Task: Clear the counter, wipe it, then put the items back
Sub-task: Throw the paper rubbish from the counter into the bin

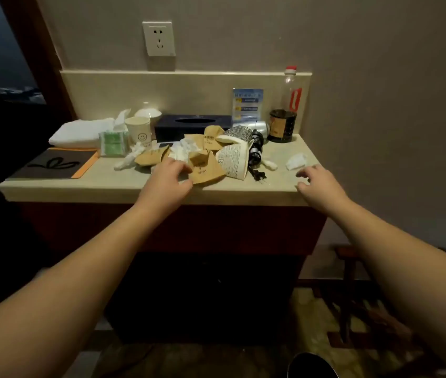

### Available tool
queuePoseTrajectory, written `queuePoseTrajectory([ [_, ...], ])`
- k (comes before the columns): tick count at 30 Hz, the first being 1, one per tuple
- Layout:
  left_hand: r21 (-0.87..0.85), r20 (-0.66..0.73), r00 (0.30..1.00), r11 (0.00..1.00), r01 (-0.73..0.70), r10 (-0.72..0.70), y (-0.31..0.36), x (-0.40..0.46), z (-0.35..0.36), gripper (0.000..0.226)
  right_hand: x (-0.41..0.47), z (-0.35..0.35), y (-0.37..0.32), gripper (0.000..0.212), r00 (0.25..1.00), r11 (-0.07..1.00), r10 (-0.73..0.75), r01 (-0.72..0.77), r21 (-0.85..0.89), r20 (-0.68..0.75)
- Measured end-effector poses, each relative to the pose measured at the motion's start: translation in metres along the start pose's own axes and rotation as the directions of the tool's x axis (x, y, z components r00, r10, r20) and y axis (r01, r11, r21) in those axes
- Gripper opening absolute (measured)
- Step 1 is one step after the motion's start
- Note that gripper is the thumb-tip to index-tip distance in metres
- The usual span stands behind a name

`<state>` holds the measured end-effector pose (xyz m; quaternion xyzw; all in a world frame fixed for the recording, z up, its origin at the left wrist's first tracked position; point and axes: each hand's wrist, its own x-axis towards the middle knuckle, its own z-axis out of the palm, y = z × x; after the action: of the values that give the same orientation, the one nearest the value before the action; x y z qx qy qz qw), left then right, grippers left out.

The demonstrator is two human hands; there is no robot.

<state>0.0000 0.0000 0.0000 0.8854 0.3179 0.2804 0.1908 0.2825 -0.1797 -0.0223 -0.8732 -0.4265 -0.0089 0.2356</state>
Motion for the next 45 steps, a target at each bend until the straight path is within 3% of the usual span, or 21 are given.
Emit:
queuePoseTrajectory([
  [5,0.224,-0.011,1.000,0.974,-0.018,0.021,-0.018,0.046,0.010,0.059,0.044,0.008,-0.004,0.054,0.979,0.979,0.203,-0.203,0.004,-0.030],
  [10,0.312,0.036,0.998,0.949,-0.052,0.043,-0.033,0.083,0.019,0.075,0.078,0.024,-0.002,0.055,0.964,0.956,0.266,-0.260,-0.134,0.030],
  [15,0.331,0.124,0.991,0.939,-0.090,0.052,-0.039,0.101,0.027,0.068,0.087,0.035,0.007,0.050,0.964,0.926,0.265,-0.248,-0.283,0.022],
  [24,0.259,0.116,0.990,0.959,-0.112,0.084,-0.047,0.112,0.036,0.042,0.084,0.036,0.010,0.031,0.967,0.951,0.233,-0.248,-0.186,-0.099],
  [30,0.249,0.116,0.989,0.962,-0.114,0.087,-0.040,0.113,0.033,0.038,0.081,0.034,0.006,0.027,0.967,0.955,0.223,-0.242,-0.169,-0.122],
  [33,0.182,0.047,0.995,0.979,-0.097,0.090,-0.033,0.110,0.023,0.038,0.079,0.033,0.006,0.018,0.972,0.970,0.211,-0.222,-0.104,-0.107],
  [37,-0.049,-0.118,0.990,0.996,-0.079,0.073,-0.029,0.095,0.000,0.036,0.076,0.032,0.005,0.008,0.977,0.980,0.199,-0.198,0.018,-0.076],
  [41,-0.279,-0.194,0.980,0.960,-0.005,-0.051,-0.038,0.066,-0.018,0.026,0.077,0.023,-0.004,0.001,0.993,0.937,0.117,-0.103,0.333,-0.021],
  [45,-0.405,-0.217,0.935,0.898,0.174,-0.279,-0.056,0.034,-0.015,0.026,0.105,0.022,-0.023,0.043,0.984,0.992,-0.038,0.015,0.129,0.176],
])
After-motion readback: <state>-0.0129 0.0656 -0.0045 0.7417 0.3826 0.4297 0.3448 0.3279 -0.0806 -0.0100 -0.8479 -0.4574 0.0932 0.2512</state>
